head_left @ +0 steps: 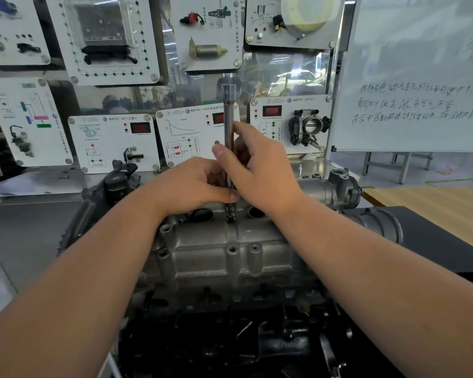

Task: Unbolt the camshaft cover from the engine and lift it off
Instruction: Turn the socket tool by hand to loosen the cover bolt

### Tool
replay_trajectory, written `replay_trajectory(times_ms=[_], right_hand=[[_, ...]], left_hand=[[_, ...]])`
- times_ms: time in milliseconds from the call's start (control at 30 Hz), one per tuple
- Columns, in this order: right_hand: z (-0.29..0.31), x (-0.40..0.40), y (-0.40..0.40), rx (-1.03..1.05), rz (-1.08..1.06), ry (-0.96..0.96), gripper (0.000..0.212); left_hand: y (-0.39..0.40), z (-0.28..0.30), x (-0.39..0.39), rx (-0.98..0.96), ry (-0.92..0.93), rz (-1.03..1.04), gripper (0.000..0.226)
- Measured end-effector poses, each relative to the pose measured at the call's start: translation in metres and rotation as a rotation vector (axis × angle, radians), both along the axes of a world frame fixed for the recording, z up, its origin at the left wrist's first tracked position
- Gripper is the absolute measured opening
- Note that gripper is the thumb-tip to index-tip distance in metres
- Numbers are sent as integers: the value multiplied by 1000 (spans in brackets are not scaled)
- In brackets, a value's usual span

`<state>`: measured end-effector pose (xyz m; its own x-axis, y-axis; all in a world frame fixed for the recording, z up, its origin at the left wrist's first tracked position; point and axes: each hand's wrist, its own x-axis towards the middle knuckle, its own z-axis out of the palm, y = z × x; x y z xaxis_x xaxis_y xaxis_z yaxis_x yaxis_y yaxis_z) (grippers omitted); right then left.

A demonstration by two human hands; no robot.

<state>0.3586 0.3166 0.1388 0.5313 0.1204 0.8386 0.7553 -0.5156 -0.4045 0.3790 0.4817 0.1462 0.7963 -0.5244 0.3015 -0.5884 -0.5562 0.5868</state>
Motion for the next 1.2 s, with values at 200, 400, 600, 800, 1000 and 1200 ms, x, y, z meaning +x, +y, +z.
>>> replay_trajectory(times_ms=[200, 400, 600, 800, 1000, 1200], right_hand=[[0, 0, 1, 7, -29, -11, 20], [1, 1, 0, 1, -8, 30, 21], [0, -2, 1, 0, -8, 12, 20], [1, 1, 0, 3, -7, 46, 25], [1, -2, 2, 26, 7, -5, 25], [1, 0, 1, 7, -21, -13, 20]], left_hand=[[0, 0, 0, -3, 4, 6, 44], [3, -1, 3, -21, 13, -13, 9], [-1, 1, 0, 0, -1, 10, 44], [3, -1, 4, -6, 22, -55, 12], [1, -1, 5, -7, -33, -8, 18], [0, -1, 5, -15, 3, -21, 13]])
